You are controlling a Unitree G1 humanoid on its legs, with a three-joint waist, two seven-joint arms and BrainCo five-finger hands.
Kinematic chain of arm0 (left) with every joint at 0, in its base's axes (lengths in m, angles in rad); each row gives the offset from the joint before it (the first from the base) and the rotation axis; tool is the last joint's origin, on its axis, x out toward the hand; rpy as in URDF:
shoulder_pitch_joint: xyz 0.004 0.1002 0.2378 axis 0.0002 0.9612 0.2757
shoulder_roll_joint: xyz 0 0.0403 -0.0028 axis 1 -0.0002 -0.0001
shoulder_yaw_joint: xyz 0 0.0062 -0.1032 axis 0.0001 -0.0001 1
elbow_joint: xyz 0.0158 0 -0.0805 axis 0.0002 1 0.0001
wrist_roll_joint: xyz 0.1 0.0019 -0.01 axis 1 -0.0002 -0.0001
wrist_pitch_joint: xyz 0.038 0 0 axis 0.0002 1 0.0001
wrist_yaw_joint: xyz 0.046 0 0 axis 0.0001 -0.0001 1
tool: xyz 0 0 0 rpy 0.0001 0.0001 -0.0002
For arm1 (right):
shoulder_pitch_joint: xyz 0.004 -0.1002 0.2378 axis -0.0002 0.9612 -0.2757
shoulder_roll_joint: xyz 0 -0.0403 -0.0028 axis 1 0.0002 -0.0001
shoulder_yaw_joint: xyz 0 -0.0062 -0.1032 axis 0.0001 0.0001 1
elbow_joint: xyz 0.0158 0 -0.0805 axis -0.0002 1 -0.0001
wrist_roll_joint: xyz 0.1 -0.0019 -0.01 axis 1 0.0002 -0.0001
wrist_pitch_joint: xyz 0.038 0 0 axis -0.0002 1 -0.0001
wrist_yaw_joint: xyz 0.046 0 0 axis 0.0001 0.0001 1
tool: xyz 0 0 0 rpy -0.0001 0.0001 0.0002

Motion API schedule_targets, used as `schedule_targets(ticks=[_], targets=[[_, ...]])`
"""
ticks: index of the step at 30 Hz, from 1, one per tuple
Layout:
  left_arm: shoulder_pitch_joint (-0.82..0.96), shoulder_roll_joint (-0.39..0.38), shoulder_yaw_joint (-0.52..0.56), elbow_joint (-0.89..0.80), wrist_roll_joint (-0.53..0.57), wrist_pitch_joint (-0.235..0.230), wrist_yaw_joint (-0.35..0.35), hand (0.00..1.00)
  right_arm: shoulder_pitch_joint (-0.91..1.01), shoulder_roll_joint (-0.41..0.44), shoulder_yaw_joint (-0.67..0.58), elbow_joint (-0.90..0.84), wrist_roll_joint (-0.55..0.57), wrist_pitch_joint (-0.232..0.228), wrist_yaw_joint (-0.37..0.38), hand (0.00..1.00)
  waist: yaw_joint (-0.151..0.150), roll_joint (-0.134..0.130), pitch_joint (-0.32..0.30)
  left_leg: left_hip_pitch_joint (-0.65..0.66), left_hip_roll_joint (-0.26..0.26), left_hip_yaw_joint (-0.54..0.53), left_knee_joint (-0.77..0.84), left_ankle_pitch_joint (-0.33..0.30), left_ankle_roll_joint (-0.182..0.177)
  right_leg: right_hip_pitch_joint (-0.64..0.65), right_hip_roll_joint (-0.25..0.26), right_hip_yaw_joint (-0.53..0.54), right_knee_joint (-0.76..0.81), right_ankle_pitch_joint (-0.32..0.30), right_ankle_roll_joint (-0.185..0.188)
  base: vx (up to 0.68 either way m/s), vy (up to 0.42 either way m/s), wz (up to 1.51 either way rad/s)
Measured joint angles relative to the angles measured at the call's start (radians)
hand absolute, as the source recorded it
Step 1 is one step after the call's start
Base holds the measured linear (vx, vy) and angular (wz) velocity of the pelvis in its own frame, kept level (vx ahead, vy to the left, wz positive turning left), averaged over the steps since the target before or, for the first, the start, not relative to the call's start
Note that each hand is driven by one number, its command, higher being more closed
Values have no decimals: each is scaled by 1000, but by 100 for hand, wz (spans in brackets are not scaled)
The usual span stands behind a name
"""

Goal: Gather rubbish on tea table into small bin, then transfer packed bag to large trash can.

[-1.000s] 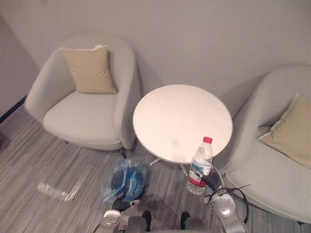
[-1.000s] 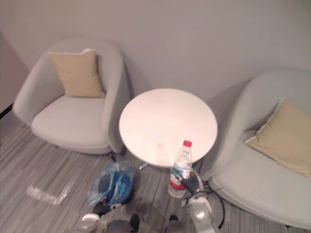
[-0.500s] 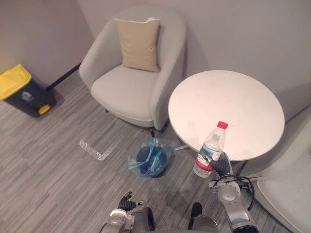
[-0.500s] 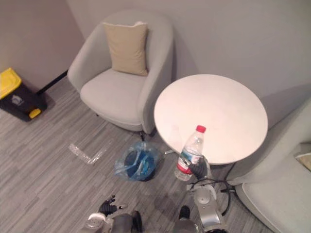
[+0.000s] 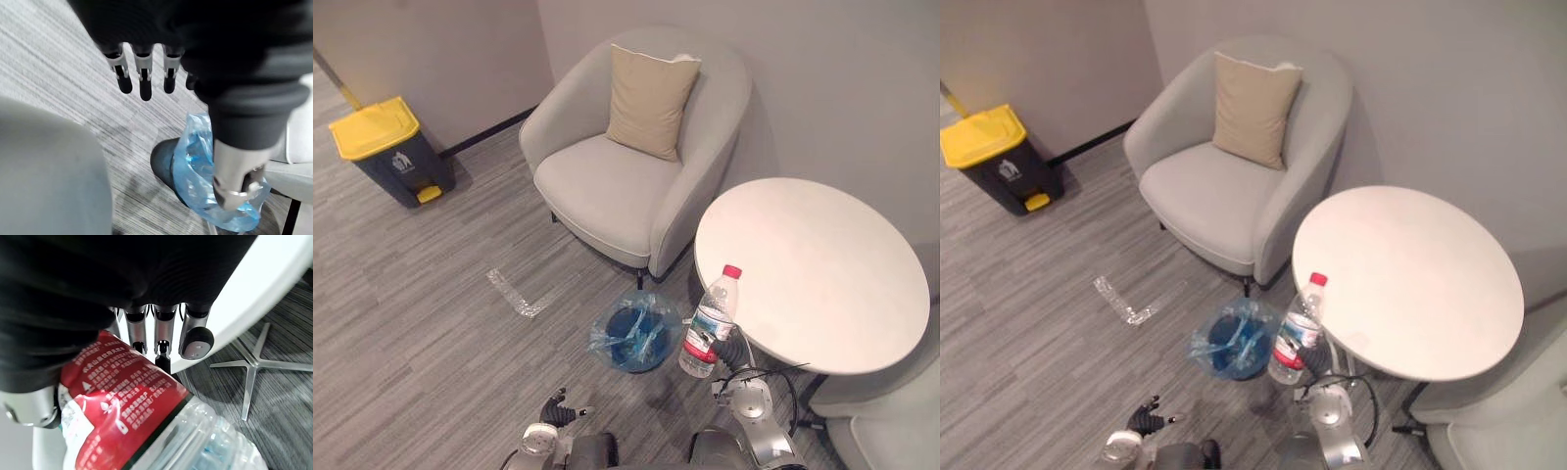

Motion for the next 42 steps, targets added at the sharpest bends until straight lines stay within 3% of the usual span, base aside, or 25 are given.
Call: schedule_targets(ticks=[1, 2, 5, 6, 9, 10, 11, 12, 13, 14, 15, 17, 25, 29, 36, 38, 42], targets=[[-4, -2, 1, 4, 1, 0, 0, 0, 0, -5, -2, 1, 1, -1, 0, 100, -5, -5, 4, 7, -5, -17, 4, -1, -2, 3, 1, -5, 2, 10, -20, 333, -198, 87], [-7, -22, 1, 10, 3, -1, 0, 0, 5, -23, -5, 1, 1, 2, 1, 100, -4, 32, 0, 3, 16, -50, 9, 4, -15, 28, 7, -43, 1, 14, -22, 259, -125, 46], [-2, -43, 20, 16, 2, 0, 0, 0, 4, -38, -21, -13, 3, 1, 1, 100, -7, 67, -2, 4, 50, -59, -22, 27, -52, 60, 23, -102, -22, 5, -37, 309, -140, 53], [-2, -43, 20, 16, 2, 0, 0, 0, 7, -35, -27, -16, 3, 1, 1, 100, -7, 66, -1, 5, 53, -58, -18, 30, -55, 73, 24, -110, -30, 4, -37, 239, -99, 71], [-6, -34, 22, 5, 5, -1, -4, 0, 19, -34, -51, -18, 8, -1, -1, 100, -5, 47, 10, -41, 61, -24, 191, 42, -73, 193, 29, -137, -108, 4, -37, 170, -24, 53], [-6, -27, 32, -10, 5, -1, -3, 0, 7, -33, -43, -20, 8, -9, -2, 100, 12, 25, 21, -99, 63, 15, 297, 33, -73, 227, 13, -123, -127, 4, -38, 119, 54, -2], [-6, -27, 33, -15, 5, -4, -4, 0, -11, -34, -43, -24, 7, -12, -4, 100, 16, 27, 22, -125, 64, 33, 280, -21, -59, 231, 4, -104, -128, 3, -39, 93, 58, -8], [-6, -28, 32, -19, 5, -4, -4, 0, -16, -34, -43, -27, 7, -12, -6, 100, 16, 28, 22, -135, 63, 35, 253, -23, -60, 230, 0, -102, -126, 3, -39, 107, 167, -19], [-5, -32, 26, -23, 5, -4, -4, 0, -28, -34, -43, -49, 7, -12, -11, 100, 16, 43, 25, -142, 68, 34, 97, 53, -52, 230, -5, -93, -122, -2, -26, 61, 134, -17], [-4, -36, 24, -23, 5, -4, -4, 0, -29, -40, -43, -57, 7, -14, -12, 100, 16, 55, 22, -142, 73, 31, 60, 124, -54, 230, 2, -90, -120, -10, -11, 98, 193, -26], [-5, -36, 19, -24, 5, -6, -5, 0, -35, -39, -43, -57, 7, -18, -17, 100, 19, 56, 24, -136, 65, 29, 56, 107, -58, 230, 3, -70, -116, -30, 14, 53, 129, -17], [-11, -15, 10, -29, 4, -16, -6, 0, -37, -29, -23, -54, 4, -20, -17, 100, 22, 25, 34, -118, 27, 49, 28, 113, -48, 227, -36, -39, -120, -36, 31, 29, 175, -14], [-10, -11, 0, -19, 5, -16, -4, 0, -40, -35, 58, -45, -21, -19, 0, 100, 23, 24, 33, -69, 9, 87, -8, 123, -28, 222, -46, 35, -120, -30, 44, -52, 52, -21], [-19, -11, 1, -26, 3, -21, 0, 0, -139, -74, 154, 28, -81, -19, 1, 100, 25, 29, 50, -137, 28, 131, 47, 117, -20, 113, -34, 93, -28, -32, 45, -91, -1, -37], [-123, 10, 52, -87, -64, -46, 29, 0, -435, -165, 268, 175, -118, -9, -4, 100, 38, 53, 227, -420, 54, 126, 328, 46, -3, -175, -43, 122, 248, -80, 56, -315, 47, -4], [-156, 30, 81, -98, -91, -56, 48, 0, -519, -197, 291, 199, -120, -5, -15, 100, 52, 57, 267, -531, 48, 107, 350, 51, -11, -274, -46, 115, 261, -69, 58, -293, 42, 19], [-190, 54, 107, -59, -123, -49, 83, 0, -616, -221, 288, 238, -121, 12, -49, 100, 59, 49, 288, -665, 46, 90, 345, 92, -11, -396, -49, 96, 257, -33, 50, -162, 2, 25]])
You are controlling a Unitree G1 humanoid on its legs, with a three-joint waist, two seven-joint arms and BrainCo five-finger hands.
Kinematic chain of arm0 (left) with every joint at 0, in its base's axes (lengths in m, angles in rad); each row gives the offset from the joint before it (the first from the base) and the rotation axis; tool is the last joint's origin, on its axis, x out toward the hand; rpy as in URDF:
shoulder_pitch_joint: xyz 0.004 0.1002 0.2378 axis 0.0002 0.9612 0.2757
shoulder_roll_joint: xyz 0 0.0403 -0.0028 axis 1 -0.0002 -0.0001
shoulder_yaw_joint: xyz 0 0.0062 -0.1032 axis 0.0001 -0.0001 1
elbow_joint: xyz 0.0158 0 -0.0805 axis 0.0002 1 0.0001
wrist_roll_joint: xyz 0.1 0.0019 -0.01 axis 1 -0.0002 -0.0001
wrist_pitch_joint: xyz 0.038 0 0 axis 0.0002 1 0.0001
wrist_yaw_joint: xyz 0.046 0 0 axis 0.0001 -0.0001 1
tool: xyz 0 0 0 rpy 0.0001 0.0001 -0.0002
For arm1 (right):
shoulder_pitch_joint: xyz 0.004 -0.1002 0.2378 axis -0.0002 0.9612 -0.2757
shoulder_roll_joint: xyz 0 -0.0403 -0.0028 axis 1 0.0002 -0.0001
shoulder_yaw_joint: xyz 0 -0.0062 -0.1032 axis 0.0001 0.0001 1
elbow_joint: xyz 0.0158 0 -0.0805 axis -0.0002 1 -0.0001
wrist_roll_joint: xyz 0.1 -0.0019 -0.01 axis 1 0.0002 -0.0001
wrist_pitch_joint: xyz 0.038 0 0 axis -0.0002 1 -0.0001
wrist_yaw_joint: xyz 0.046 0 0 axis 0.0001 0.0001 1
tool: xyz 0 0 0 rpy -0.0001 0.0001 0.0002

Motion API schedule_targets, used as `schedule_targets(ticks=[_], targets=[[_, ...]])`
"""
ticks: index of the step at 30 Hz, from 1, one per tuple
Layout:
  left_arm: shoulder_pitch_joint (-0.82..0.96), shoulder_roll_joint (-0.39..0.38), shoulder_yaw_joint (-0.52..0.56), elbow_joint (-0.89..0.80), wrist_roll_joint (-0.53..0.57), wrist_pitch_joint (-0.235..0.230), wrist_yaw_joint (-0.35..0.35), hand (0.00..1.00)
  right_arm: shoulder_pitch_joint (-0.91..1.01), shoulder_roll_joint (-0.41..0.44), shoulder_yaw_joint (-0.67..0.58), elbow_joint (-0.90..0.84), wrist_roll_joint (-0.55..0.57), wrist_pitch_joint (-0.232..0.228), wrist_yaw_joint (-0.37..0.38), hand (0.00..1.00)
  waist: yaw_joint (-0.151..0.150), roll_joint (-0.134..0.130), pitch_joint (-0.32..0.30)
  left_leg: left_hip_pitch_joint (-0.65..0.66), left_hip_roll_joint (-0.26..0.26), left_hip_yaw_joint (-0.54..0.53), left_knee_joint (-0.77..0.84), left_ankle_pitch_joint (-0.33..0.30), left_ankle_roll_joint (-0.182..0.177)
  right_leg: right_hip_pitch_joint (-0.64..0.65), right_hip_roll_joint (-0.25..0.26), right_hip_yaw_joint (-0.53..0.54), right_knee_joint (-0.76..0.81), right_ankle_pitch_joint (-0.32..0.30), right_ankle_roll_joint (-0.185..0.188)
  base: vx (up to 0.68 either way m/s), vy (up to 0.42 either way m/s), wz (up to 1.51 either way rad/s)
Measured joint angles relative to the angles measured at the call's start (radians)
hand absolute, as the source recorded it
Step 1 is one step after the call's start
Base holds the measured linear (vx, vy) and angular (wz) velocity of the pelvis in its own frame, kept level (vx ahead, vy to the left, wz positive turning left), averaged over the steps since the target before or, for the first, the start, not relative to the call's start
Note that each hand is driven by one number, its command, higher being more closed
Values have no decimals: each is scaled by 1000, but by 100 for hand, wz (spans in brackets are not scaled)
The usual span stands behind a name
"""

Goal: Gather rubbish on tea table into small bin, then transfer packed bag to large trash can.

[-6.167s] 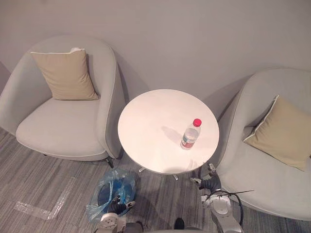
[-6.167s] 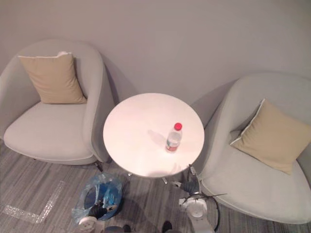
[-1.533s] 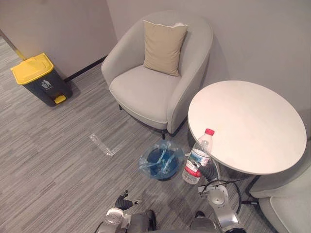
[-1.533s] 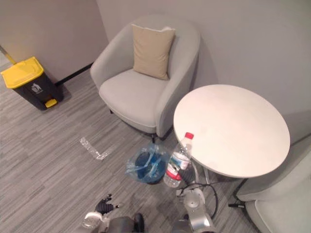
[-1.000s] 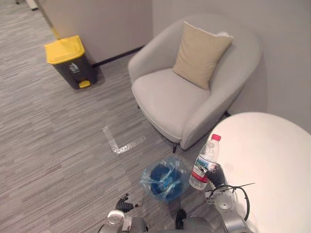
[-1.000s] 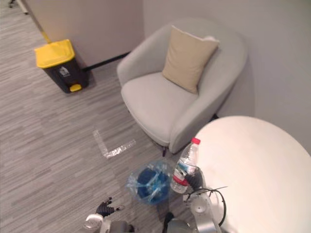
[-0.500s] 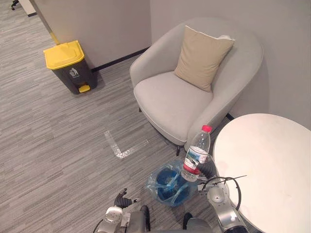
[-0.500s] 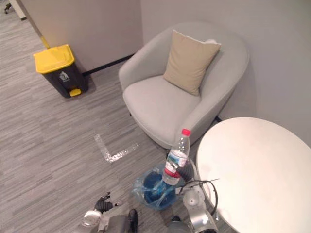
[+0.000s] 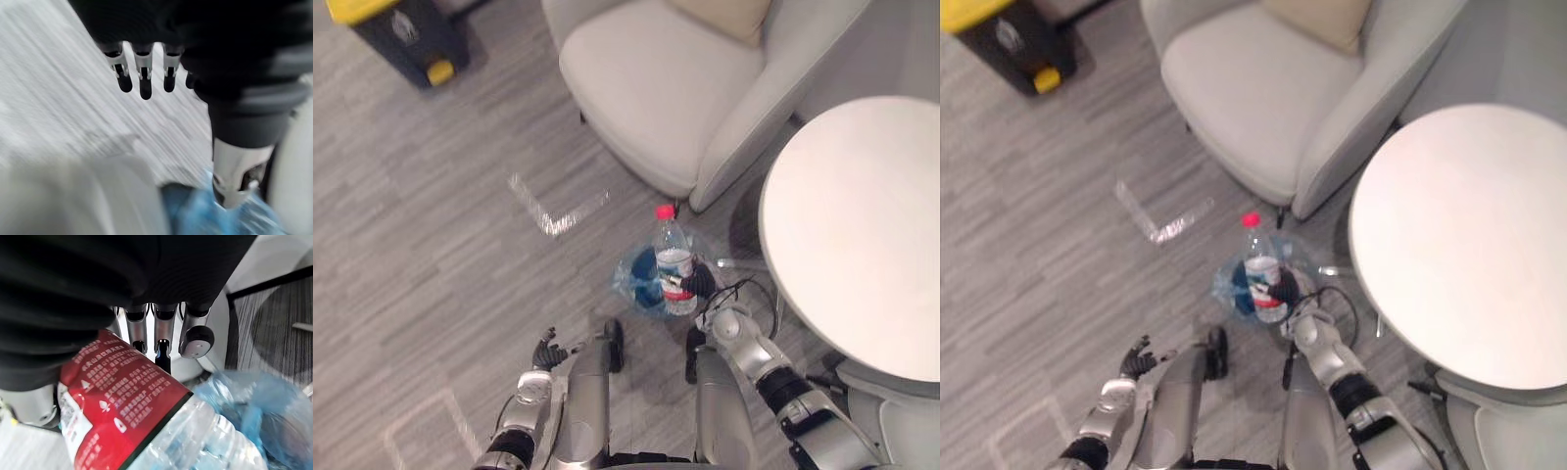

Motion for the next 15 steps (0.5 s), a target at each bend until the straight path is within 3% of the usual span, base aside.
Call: schedule_targets(ticks=[6, 11, 15], targets=[[-95, -48, 105, -126, -51, 2, 47, 0, -129, -17, -83, -89, -1, 39, -95, 100, 39, -7, 41, -251, 16, -13, 54, 31, 6, -233, -18, -42, 60, 29, -10, -80, 9, 20], [-203, -114, 168, -209, -77, -31, 64, 0, -266, -34, -125, -137, 3, 49, -159, 100, 48, -9, 71, -431, 16, -20, 127, 76, 48, -413, -38, -56, 180, 6, -15, -13, 9, 17], [-237, -135, 169, -234, -93, -37, 64, 0, -320, -47, -130, -128, 5, 56, -181, 100, 52, -12, 80, -495, 11, -30, 163, 75, 50, -481, -48, -58, 236, -18, -16, 24, 0, 14]])
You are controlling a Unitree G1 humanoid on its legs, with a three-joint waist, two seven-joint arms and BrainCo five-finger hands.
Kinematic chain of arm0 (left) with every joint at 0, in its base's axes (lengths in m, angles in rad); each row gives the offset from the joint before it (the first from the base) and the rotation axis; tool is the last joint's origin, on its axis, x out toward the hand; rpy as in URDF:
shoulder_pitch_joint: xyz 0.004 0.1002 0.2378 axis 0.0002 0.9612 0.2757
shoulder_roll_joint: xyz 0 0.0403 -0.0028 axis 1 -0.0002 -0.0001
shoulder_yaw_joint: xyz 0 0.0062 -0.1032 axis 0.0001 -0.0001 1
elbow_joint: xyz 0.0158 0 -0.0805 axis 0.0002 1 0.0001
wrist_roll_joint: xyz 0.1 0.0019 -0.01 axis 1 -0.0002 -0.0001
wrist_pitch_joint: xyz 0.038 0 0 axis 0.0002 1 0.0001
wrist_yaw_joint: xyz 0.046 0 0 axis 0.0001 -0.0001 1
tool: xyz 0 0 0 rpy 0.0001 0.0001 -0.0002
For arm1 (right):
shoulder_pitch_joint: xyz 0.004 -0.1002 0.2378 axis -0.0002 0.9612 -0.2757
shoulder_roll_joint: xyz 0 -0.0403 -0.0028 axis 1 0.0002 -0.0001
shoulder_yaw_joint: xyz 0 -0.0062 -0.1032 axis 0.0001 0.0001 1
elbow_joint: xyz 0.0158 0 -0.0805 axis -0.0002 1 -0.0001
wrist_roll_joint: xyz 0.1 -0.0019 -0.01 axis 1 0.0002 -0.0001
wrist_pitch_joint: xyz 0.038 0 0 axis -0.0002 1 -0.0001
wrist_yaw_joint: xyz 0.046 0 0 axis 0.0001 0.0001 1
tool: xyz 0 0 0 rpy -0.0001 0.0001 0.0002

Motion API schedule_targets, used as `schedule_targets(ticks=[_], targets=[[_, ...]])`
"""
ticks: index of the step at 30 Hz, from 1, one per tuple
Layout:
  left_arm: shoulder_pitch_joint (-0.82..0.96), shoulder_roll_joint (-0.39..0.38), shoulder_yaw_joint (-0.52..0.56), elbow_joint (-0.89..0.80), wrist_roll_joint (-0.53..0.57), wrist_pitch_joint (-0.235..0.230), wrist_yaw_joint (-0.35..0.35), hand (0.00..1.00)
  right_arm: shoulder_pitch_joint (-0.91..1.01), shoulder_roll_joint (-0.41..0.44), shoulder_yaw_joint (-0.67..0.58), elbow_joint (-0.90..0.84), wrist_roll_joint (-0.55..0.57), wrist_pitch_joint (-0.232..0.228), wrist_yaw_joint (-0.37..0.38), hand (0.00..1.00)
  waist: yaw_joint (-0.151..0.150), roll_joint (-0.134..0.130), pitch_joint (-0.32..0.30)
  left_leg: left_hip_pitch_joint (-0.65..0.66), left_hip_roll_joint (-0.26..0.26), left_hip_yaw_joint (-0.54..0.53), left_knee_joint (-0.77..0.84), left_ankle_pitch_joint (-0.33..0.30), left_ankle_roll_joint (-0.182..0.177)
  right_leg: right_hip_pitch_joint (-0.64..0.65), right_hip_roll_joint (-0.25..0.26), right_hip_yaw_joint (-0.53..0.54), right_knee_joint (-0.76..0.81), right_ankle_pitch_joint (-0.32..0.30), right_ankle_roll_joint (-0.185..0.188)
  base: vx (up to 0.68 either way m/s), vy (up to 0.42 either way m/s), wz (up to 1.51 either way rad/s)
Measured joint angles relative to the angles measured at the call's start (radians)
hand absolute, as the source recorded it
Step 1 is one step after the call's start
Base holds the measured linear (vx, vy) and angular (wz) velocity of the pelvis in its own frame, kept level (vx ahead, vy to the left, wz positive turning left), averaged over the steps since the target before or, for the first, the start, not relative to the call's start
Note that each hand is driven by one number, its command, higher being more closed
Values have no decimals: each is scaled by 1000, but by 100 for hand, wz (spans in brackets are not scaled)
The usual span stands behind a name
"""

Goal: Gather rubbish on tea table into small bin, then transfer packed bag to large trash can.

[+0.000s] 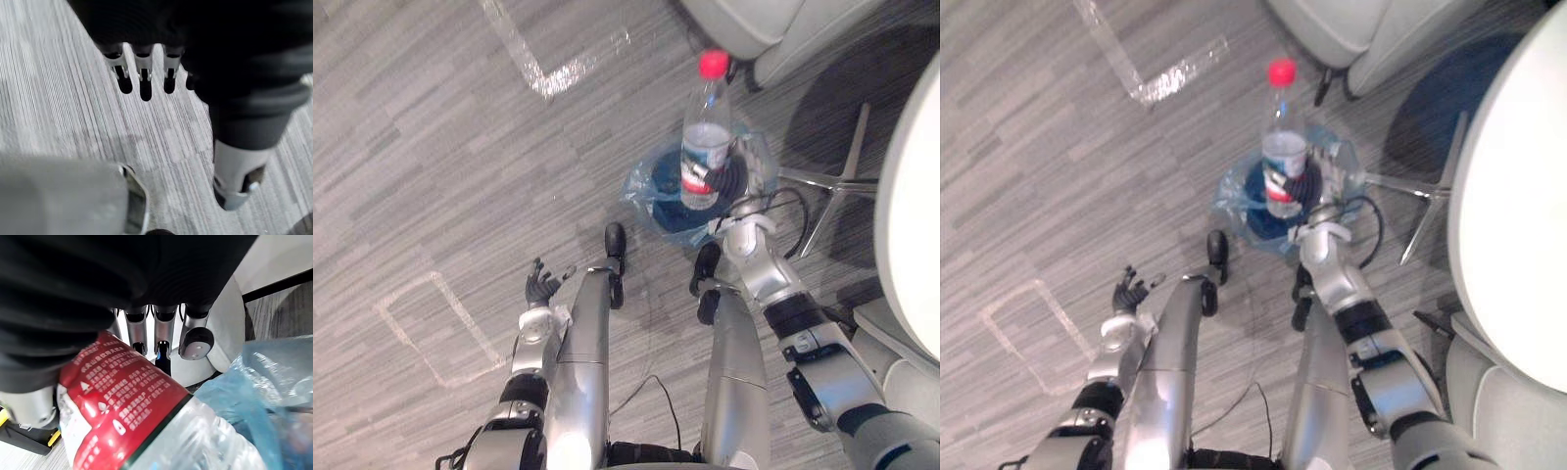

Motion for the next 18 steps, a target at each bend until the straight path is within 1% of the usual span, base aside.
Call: schedule_targets(ticks=[4, 7, 10, 11, 12, 18], targets=[[-9, -8, 1, -4, -19, -9, 2, 0, -9, 0, -5, 21, 7, 1, -7, 100, 2, 0, 0, -23, -5, -9, 8, -5, -8, -31, -10, -7, 28, -20, -8, -17, -27, 8], [-14, -8, -1, 0, -18, -13, 3, 0, -9, 3, -5, 82, 7, 5, -13, 100, 2, 0, 0, -27, -7, -10, -10, -5, -16, -40, -11, -8, 25, -24, -4, -32, -31, 5], [-14, -7, -1, -1, -19, -14, 3, 0, 0, 12, -5, 91, 7, 13, -14, 100, -1, 0, 0, -32, -7, -11, -15, -1, -20, -48, -11, -9, 26, -24, -4, -8, -11, 1], [-14, -6, -1, -1, -18, -14, 4, 0, 5, 23, -5, 91, 7, 14, -14, 0, -2, -1, 0, -32, -6, -12, -15, -1, -20, -49, -11, -10, 26, -24, -7, 0, 0, 0], [-14, -4, -1, -1, -18, -14, 5, 0, 9, 32, -5, 91, 7, 14, -14, 0, -5, -1, 0, -32, -6, -12, -14, 5, -22, -48, -10, -11, 28, -23, -13, 0, 0, 0], [-15, -1, -2, 0, -18, -14, 7, 0, 34, 77, -5, 92, 1, 13, -14, 0, -8, -2, 0, -32, -3, -12, -8, 8, -18, -48, -7, -10, 35, -24, -13, 0, 0, 0]])
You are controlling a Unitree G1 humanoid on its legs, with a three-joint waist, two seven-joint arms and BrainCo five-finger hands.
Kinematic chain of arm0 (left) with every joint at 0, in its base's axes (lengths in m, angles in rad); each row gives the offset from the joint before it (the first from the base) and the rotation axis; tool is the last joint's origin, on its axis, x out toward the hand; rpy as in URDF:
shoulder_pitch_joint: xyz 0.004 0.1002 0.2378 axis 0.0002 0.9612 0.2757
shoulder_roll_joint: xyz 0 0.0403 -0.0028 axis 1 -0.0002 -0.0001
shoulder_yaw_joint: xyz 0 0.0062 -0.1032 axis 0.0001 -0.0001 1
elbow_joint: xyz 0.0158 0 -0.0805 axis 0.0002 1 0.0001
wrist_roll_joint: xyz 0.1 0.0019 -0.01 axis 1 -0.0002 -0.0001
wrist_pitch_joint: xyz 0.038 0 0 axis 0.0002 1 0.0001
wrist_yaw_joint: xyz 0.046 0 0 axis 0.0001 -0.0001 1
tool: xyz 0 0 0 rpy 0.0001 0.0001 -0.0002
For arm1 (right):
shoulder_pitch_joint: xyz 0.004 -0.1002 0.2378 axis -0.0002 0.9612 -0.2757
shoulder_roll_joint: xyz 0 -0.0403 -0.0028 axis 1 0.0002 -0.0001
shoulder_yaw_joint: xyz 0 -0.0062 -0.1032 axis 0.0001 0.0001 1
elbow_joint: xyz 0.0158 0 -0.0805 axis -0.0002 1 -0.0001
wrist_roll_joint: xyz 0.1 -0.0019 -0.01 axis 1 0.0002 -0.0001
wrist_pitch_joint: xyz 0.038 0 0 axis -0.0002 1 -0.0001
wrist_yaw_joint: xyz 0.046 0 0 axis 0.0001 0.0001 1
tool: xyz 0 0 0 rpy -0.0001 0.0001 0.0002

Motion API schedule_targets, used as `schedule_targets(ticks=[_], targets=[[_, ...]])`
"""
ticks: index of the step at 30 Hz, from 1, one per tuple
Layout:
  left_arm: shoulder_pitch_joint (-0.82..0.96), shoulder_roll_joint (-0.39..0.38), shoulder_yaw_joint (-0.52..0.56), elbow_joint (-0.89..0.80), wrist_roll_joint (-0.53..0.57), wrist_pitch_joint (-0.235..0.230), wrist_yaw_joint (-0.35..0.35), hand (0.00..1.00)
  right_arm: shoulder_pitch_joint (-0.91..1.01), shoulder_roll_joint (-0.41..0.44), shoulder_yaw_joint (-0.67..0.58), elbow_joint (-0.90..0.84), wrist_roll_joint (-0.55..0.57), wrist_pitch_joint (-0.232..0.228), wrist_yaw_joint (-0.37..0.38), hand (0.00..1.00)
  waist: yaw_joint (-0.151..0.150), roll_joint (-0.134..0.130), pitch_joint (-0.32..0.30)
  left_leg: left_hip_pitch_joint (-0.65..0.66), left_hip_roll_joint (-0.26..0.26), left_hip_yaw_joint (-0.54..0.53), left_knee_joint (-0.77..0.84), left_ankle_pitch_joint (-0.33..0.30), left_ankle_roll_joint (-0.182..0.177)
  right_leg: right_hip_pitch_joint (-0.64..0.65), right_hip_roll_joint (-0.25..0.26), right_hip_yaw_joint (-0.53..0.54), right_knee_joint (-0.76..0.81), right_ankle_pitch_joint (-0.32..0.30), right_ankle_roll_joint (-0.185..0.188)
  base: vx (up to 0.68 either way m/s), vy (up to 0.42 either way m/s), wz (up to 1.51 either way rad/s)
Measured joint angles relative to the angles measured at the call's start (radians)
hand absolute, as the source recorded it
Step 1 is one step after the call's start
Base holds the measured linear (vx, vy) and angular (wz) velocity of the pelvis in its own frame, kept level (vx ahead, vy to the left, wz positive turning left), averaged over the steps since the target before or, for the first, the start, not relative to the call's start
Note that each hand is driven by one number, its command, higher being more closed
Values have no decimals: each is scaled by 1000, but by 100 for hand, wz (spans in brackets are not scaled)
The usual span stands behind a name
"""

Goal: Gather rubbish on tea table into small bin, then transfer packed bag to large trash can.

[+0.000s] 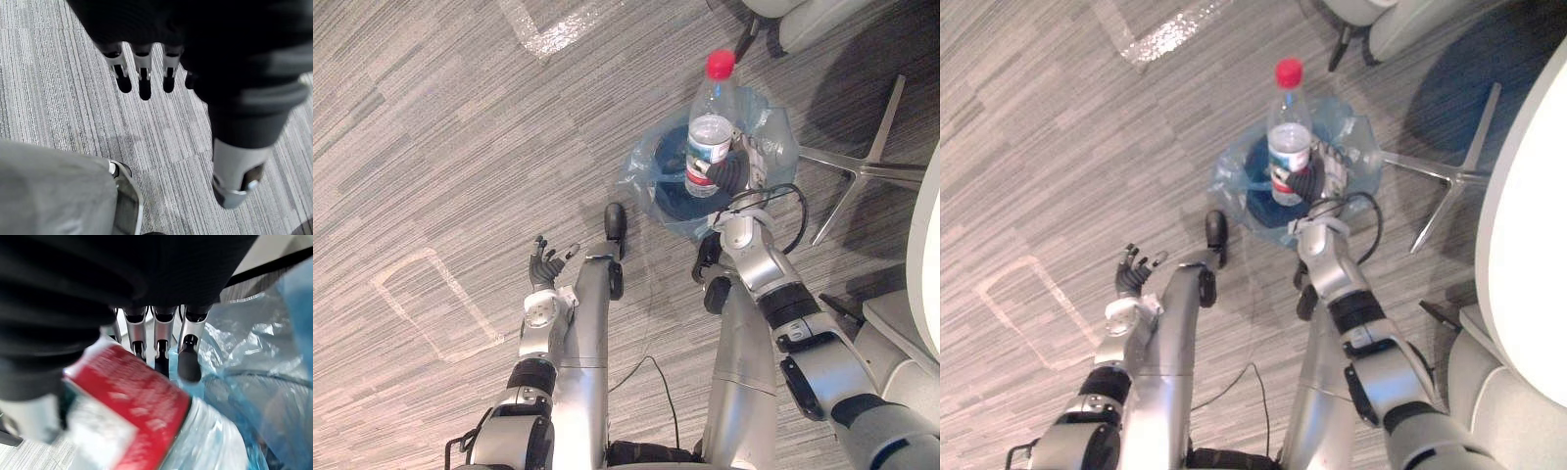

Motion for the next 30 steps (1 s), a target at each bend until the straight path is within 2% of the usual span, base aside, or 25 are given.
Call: schedule_targets(ticks=[11, 14, 17, 20, 25, 30], targets=[[0, 12, 0, 5, 2, 2, 15, 0, 49, 31, 32, -56, -36, -7, -2, 0, -5, -10, -1, 17, 9, -5, -5, -1, -7, 16, 12, -2, -10, 1, 0, -25, -15, -3], [3, 23, -1, 11, 3, 3, 14, 0, 76, 18, 80, -87, -56, -15, 0, 0, -13, -21, 0, 36, 11, -6, -10, 0, -8, 37, 14, -4, -16, 2, -1, -26, -33, -2], [4, 36, -2, 16, 4, 3, 15, 0, 89, -6, 131, -106, -123, -25, 18, 0, -14, -36, 0, 50, 21, -7, -18, 0, -9, 59, 24, -9, -41, 7, -7, -13, -35, -8], [18, 55, -22, 16, 5, 1, 15, 0, 95, -19, 169, -104, -172, -29, 39, 0, -13, -59, 0, 79, 23, 5, -42, 0, -9, 83, 26, -4, -67, 19, -6, 2, -23, -8], [32, 66, -43, 18, 5, -1, 16, 0, 77, -51, 229, -48, -253, -35, 73, 0, -14, -64, -2, 97, 20, 3, -62, 0, -9, 108, 25, -13, -91, 28, -9, 4, -9, 2], [30, 68, -53, 27, 4, -5, 17, 0, 33, -59, 279, 86, -321, -26, 102, 0, -13, -64, -2, 98, 15, 1, -82, 13, -7, 107, 20, -21, -99, 29, -11, 20, -27, 6]])
